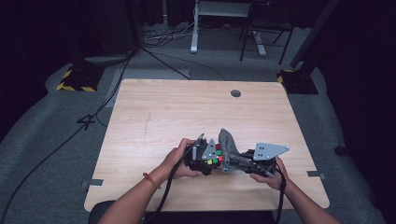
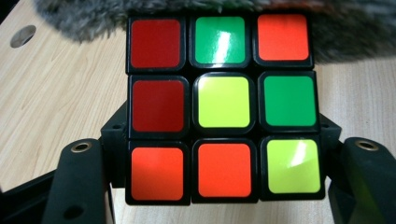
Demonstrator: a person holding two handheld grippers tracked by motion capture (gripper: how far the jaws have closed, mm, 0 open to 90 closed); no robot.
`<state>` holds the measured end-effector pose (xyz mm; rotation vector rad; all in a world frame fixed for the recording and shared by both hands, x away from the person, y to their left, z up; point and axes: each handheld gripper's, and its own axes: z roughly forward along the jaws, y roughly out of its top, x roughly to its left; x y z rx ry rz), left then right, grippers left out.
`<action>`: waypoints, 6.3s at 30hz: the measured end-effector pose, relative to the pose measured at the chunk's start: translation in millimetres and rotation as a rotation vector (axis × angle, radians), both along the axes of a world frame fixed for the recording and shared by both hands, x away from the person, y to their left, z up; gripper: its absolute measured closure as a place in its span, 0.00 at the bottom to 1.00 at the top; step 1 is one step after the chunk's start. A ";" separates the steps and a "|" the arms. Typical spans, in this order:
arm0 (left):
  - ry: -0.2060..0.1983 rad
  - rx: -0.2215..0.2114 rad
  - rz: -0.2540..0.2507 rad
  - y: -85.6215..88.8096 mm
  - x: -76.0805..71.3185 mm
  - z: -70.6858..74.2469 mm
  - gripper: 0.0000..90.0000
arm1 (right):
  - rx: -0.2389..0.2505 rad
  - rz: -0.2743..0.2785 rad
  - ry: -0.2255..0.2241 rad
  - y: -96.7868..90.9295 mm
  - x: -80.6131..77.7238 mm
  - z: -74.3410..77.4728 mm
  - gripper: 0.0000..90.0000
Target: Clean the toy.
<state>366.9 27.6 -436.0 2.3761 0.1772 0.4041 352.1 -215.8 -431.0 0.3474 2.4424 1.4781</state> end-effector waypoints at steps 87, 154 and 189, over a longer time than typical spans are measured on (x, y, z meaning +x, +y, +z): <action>0.017 -0.022 -0.018 3.9 -4.8 1.4 0.37 | -0.096 -0.055 0.019 1.7 -3.8 -7.7 0.87; 0.043 -0.118 -0.089 3.5 -6.8 6.6 0.37 | -0.077 -0.029 -0.005 -0.8 -0.4 -5.9 0.87; 0.076 -0.072 -0.099 -2.4 -7.8 0.5 0.37 | -0.001 0.058 -0.067 4.0 -16.5 8.9 0.87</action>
